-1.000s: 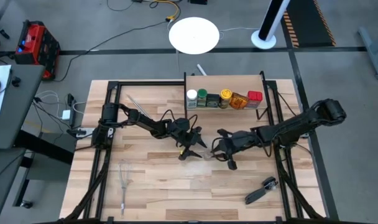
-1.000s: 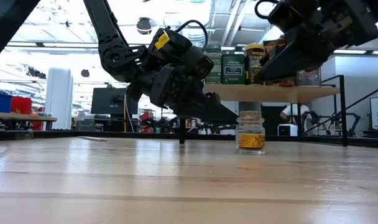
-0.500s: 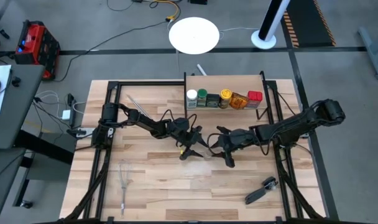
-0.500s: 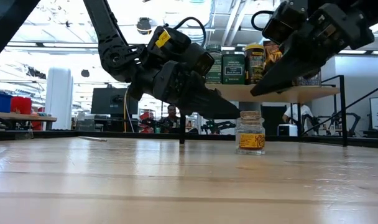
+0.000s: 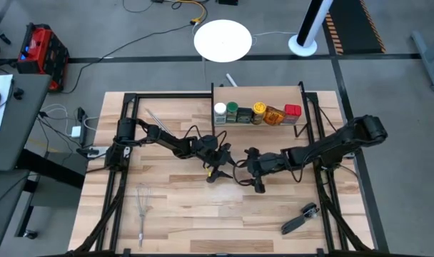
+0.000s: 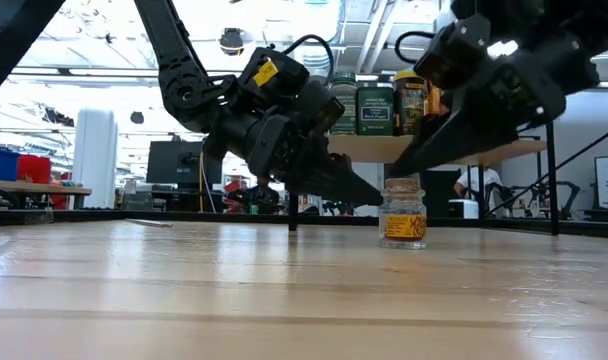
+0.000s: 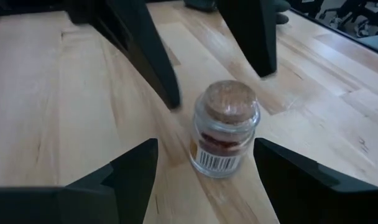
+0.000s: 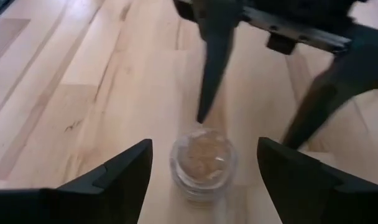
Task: Shelf spices
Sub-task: Put the transparent seasoning bottle on the shelf
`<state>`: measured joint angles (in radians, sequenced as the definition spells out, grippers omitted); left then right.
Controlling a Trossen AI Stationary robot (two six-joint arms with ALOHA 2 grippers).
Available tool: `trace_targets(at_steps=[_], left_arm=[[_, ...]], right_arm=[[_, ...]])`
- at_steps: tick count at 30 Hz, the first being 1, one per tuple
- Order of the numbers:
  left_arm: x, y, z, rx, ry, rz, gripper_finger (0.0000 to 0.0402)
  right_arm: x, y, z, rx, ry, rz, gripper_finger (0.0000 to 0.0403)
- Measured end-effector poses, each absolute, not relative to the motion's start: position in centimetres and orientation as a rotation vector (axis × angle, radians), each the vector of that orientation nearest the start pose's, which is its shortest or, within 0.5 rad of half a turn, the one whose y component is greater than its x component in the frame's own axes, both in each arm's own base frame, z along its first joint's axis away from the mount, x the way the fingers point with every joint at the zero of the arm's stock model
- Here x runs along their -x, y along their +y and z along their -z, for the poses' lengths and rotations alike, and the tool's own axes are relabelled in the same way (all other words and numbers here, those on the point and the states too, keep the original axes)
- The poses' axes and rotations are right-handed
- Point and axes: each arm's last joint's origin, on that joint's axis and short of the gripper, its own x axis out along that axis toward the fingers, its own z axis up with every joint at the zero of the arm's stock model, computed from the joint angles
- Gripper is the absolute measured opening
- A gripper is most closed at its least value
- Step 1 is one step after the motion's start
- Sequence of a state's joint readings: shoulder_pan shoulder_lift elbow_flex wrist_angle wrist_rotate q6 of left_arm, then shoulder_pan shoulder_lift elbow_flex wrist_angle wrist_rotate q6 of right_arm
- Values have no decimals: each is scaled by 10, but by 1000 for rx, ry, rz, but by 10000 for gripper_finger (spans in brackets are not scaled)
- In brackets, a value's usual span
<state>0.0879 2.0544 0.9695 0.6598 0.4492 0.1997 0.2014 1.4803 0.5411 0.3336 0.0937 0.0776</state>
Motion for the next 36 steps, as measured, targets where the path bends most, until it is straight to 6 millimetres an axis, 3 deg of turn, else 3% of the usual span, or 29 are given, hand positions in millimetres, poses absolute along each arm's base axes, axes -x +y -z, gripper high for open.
trace_targets(at_steps=[14,24,31,36], left_arm=[[-394,26,-112,-73,379,392,256],[-394,25,-112,-69,382,402,256],[-394,25,-112,-62,383,400,256],[-394,25,-112,-60,383,400,256]], right_arm=[[-269,52,-141,12,597,-79,291],[-282,53,-120,11,666,-78,291],[-283,53,-120,8,667,-78,289],[-283,53,-120,3,669,-82,267]])
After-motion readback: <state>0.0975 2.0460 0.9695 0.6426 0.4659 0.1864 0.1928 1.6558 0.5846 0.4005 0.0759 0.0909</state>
